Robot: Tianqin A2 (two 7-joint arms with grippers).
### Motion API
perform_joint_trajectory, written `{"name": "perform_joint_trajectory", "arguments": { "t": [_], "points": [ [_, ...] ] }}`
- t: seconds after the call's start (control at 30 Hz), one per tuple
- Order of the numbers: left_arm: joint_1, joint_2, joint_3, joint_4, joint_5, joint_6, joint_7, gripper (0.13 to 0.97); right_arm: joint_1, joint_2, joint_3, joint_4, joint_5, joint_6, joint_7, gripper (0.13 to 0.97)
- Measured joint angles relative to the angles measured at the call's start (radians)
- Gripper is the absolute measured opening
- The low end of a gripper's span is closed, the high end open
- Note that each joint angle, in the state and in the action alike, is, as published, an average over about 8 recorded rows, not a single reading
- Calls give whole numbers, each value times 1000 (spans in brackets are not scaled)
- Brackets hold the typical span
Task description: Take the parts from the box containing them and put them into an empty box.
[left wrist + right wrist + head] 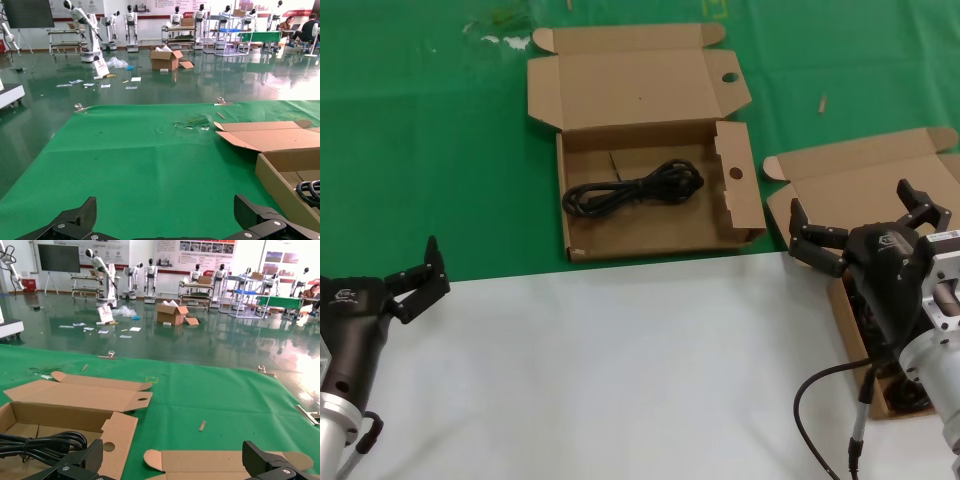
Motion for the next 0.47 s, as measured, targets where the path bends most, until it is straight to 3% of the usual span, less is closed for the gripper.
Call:
{"name": "perform_joint_trajectory", "arguments": {
  "t": [0.47],
  "points": [
    [0,0,0,0,0,0,0,966,0,0,0,0,0,0,0,966]
  ]
}}
